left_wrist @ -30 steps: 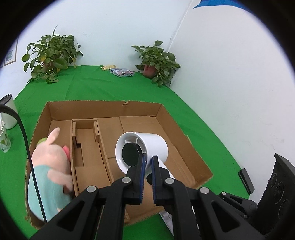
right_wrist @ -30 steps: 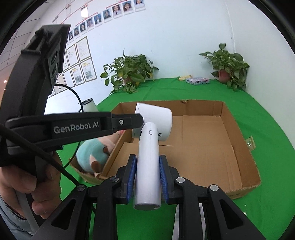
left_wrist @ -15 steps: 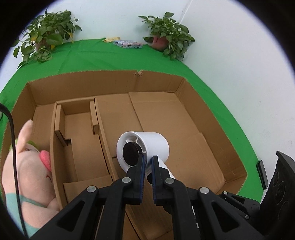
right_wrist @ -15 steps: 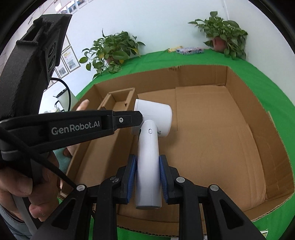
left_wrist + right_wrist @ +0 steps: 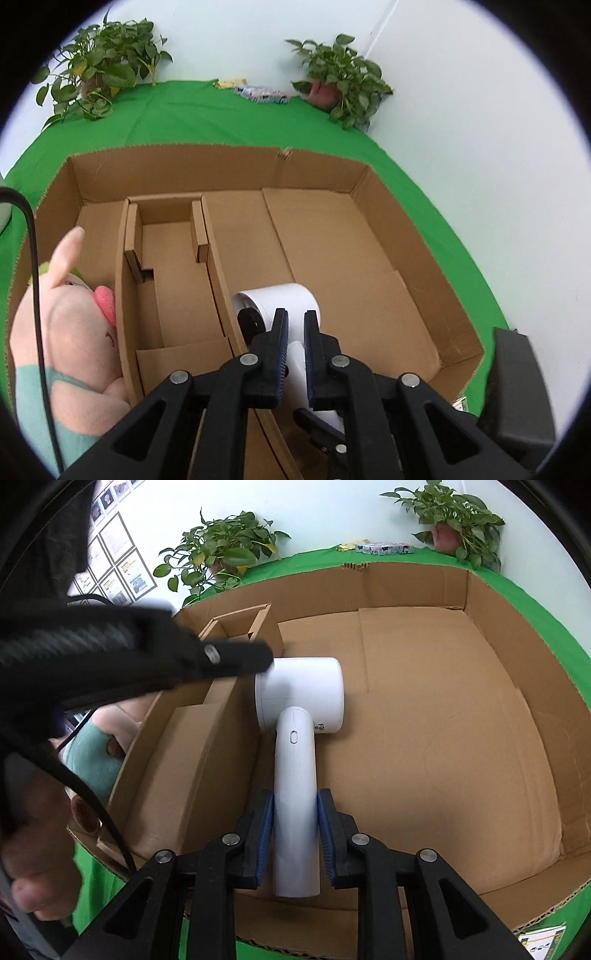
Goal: Organize objects
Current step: 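Lower the hair dryer into the large box and open the right tool, then open the left tool and withdraw both tools toward the phone stand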
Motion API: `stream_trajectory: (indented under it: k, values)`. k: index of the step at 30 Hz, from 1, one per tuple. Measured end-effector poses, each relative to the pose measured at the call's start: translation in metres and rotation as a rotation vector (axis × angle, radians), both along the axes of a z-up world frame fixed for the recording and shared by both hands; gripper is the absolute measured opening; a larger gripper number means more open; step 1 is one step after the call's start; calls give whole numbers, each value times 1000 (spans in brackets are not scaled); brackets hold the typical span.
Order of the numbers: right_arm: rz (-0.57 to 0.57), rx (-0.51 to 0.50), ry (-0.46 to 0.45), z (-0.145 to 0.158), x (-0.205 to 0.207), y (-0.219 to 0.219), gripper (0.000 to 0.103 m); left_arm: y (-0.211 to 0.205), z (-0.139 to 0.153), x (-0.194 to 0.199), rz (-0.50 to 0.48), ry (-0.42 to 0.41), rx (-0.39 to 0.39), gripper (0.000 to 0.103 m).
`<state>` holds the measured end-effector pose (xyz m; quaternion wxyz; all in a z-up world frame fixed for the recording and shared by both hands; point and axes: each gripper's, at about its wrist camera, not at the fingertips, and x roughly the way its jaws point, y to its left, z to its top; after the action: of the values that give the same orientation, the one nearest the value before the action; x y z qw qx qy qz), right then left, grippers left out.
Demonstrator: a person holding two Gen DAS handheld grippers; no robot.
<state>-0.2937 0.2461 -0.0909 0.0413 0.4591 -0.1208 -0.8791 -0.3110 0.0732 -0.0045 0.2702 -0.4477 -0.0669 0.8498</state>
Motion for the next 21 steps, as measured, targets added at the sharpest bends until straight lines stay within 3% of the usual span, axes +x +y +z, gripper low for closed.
stream_trajectory:
  k: [8,11,21]
  values:
    - [50,-8,-21,-1,0,-9,25,-15,5,11,28,24,-40,6]
    - [79,-23,-4,3,3,-11,33,-23,2,14,37,22,-59,6]
    - [58,-19,3,7,-1,2,33,-31,-12,31,15,16,-109,6]
